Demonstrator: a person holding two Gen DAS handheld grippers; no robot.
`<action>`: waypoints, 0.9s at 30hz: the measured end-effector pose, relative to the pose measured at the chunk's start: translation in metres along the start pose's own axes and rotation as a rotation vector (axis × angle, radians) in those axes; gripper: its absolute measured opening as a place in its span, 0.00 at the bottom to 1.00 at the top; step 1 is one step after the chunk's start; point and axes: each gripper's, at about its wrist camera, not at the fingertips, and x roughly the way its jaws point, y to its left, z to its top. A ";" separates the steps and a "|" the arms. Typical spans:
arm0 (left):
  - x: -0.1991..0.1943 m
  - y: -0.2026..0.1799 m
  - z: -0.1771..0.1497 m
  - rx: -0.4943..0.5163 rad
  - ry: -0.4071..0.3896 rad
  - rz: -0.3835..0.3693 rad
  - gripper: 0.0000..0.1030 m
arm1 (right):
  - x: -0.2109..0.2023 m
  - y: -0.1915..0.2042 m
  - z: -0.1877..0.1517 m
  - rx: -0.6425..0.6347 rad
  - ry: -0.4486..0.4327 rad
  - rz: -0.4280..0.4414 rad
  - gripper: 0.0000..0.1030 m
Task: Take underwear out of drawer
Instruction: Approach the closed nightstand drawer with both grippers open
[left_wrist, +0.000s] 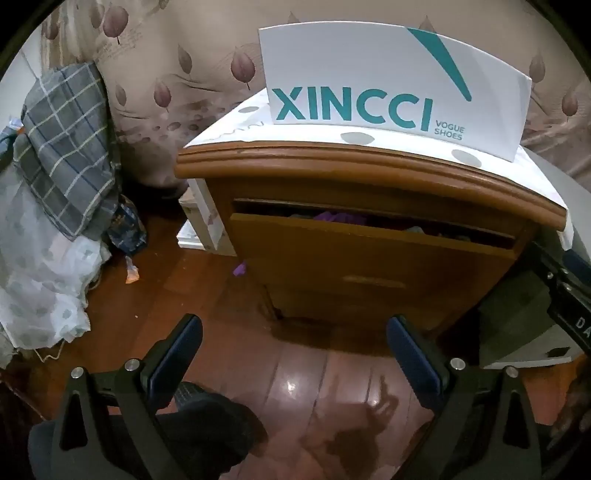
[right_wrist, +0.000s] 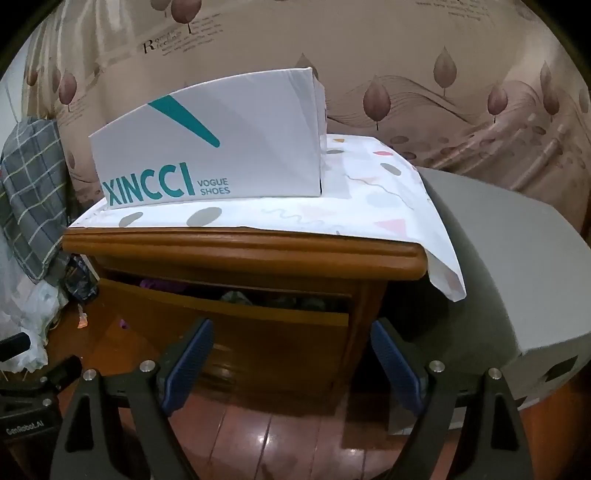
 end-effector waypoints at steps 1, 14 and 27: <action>0.001 0.001 0.000 0.000 0.002 0.001 0.96 | 0.001 0.001 0.001 -0.005 0.000 -0.003 0.86; 0.015 0.005 0.002 -0.014 0.037 -0.012 0.93 | 0.004 -0.005 -0.001 0.034 -0.003 0.020 0.86; 0.018 0.012 -0.003 -0.028 0.075 -0.046 0.93 | 0.006 0.001 -0.001 0.020 0.005 0.027 0.86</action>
